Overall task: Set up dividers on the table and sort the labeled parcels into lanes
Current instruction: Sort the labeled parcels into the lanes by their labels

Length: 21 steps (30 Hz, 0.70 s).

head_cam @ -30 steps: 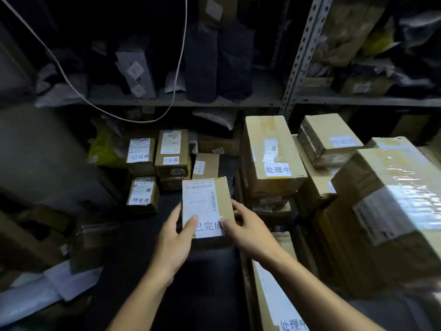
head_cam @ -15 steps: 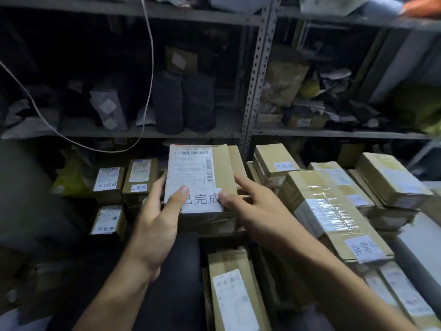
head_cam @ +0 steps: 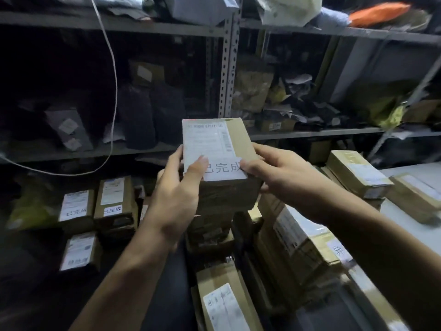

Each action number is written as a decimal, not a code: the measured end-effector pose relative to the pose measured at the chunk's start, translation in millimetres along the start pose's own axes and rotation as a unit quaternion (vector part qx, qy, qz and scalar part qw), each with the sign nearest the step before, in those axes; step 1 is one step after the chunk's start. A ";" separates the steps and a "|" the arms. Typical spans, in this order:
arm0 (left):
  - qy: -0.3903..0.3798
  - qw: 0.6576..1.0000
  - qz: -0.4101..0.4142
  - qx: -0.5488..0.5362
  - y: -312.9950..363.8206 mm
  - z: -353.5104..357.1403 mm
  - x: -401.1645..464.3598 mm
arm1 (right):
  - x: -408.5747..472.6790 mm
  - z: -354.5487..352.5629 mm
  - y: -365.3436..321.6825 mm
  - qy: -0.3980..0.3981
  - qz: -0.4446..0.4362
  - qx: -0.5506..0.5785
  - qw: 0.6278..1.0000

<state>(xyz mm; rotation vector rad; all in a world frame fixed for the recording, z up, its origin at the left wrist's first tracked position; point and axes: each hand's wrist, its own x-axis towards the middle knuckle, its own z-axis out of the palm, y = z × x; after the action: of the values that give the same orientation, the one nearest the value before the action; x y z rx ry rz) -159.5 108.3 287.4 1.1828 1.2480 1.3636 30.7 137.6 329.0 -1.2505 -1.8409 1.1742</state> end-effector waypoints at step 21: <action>-0.128 0.983 -0.002 0.133 25.1 254.5 67.6 | -42.9 -257.1 105.8 0.076 -0.014 0.000 0.997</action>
<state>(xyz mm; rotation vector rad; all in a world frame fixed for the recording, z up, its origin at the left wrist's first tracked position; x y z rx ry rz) 84.2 204.5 324.1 1.4880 1.2694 1.0227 305.2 198.5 339.5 -1.2743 -1.7409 1.0335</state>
